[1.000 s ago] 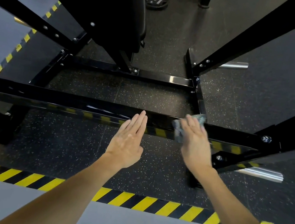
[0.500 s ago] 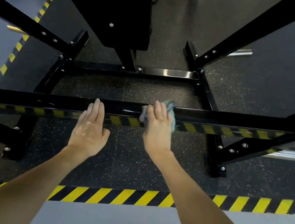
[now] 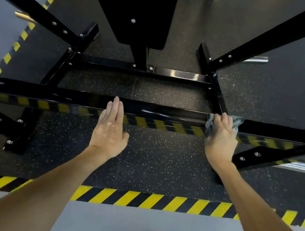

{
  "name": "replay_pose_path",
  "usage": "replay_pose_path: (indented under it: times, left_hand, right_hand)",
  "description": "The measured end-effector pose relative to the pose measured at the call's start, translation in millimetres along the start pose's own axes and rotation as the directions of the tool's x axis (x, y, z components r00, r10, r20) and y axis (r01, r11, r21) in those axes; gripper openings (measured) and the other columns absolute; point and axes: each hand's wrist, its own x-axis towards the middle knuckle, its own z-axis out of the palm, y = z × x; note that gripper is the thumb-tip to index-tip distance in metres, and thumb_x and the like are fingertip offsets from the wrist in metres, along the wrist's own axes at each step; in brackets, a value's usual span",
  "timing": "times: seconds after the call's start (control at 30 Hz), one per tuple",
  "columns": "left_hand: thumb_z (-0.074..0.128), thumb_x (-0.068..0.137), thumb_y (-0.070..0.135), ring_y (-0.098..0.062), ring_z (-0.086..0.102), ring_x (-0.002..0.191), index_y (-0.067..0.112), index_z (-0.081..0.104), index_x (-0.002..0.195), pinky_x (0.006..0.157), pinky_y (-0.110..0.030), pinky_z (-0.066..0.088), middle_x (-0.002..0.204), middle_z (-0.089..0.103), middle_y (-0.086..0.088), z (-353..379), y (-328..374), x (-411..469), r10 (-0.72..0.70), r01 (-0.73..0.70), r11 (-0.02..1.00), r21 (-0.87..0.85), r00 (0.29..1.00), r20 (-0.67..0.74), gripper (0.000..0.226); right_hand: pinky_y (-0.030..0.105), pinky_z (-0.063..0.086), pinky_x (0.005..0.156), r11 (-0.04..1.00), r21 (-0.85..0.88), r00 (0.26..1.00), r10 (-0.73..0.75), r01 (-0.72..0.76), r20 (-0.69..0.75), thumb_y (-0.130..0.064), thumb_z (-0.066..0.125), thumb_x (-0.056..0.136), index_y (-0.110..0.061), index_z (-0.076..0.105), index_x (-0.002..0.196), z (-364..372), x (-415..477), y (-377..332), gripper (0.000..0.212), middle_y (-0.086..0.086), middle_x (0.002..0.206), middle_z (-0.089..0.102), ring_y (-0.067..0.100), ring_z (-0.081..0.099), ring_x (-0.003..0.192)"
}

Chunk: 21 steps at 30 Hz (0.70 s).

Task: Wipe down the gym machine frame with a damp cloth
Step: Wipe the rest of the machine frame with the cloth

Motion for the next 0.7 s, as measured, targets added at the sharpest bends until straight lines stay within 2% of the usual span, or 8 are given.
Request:
replay_pose_path:
  times: [0.1,0.23,0.3,0.37,0.43,0.53,0.6,0.7]
  left_hand:
    - [0.046,0.100,0.028,-0.027,-0.015,0.152,0.003,-0.019,0.153,0.122,-0.033,-0.006,0.161,-0.026,-0.012,-1,-1,0,0.000,0.000,1.000,0.007,1.000,-0.001,0.087]
    - [0.047,0.099,0.028,-0.025,-0.017,0.151,0.003,-0.020,0.153,0.121,-0.032,-0.008,0.161,-0.026,-0.012,2,-2,-1,-0.004,0.004,1.000,0.008,1.000,-0.012,0.090]
    - [0.047,0.098,0.026,-0.024,-0.017,0.151,0.005,-0.020,0.154,0.121,-0.032,-0.007,0.162,-0.026,-0.010,2,-4,-1,0.006,-0.006,1.000,0.017,1.000,-0.026,0.089]
    - [0.046,0.098,0.024,-0.022,-0.016,0.152,0.007,-0.019,0.154,0.122,-0.031,-0.007,0.162,-0.025,-0.008,1,-7,-2,0.018,-0.018,1.000,0.017,1.000,-0.024,0.087]
    - [0.044,0.099,0.023,-0.021,-0.015,0.152,0.009,-0.018,0.155,0.122,-0.031,-0.007,0.163,-0.025,-0.005,0,-10,-2,0.030,-0.030,1.000,0.002,0.999,-0.032,0.084]
    - [0.043,0.100,0.022,-0.020,-0.014,0.152,0.010,-0.016,0.155,0.121,-0.030,-0.007,0.163,-0.024,-0.004,-1,-11,-1,0.033,-0.034,0.999,-0.030,0.999,-0.034,0.082]
    - [0.043,0.100,0.022,-0.021,-0.014,0.152,0.009,-0.015,0.155,0.121,-0.030,-0.007,0.163,-0.023,-0.005,1,-9,-1,0.033,-0.034,0.999,-0.034,0.999,-0.042,0.081]
    - [0.042,0.101,0.022,-0.022,-0.016,0.152,0.007,-0.017,0.155,0.121,-0.030,-0.007,0.163,-0.024,-0.006,3,-5,1,0.018,-0.021,0.998,-0.052,0.998,-0.058,0.082]
  right_hand:
    - [0.047,0.031,0.114,0.988,-0.009,0.987,-0.158,0.157,-0.018,0.003,0.066,0.077,-0.008,0.048,0.138,21,-13,-61,0.064,0.012,0.148,0.042,0.030,0.034,0.140]
    - [0.042,0.014,0.122,0.918,0.189,0.934,-0.358,0.349,0.011,0.003,0.059,0.086,-0.007,0.039,0.146,36,-28,-139,0.064,0.012,0.156,0.031,0.027,0.021,0.148]
    - [0.036,0.006,0.121,0.882,0.216,0.894,-0.443,0.419,0.073,0.002,0.054,0.090,-0.009,0.032,0.151,35,-21,-142,0.066,0.009,0.161,0.022,0.024,0.011,0.151]
    - [0.034,0.006,0.123,0.860,0.167,0.857,-0.503,0.482,0.115,0.000,0.057,0.089,-0.014,0.030,0.152,27,-11,-119,0.070,0.005,0.162,0.022,0.020,0.013,0.151]
    - [0.040,0.020,0.122,0.897,0.142,0.886,-0.437,0.418,0.154,0.000,0.055,0.088,-0.016,0.035,0.149,16,-7,-82,0.066,0.004,0.160,0.027,0.021,0.022,0.148]
    - [0.050,0.046,0.105,0.964,0.159,0.968,-0.231,0.214,0.099,0.005,0.051,0.083,-0.010,0.046,0.141,-4,-8,-22,0.060,0.009,0.155,0.036,0.031,0.033,0.143]
    - [0.051,0.047,0.101,0.980,0.126,0.984,-0.163,0.153,0.073,0.015,0.054,0.080,-0.003,0.048,0.139,-5,-12,-7,0.061,0.016,0.152,0.039,0.036,0.035,0.141]
    - [0.053,0.044,0.102,0.989,0.111,0.995,-0.098,0.098,-0.003,0.011,0.064,0.076,0.004,0.055,0.125,12,-13,-38,0.050,0.023,0.140,0.049,0.040,0.044,0.131]
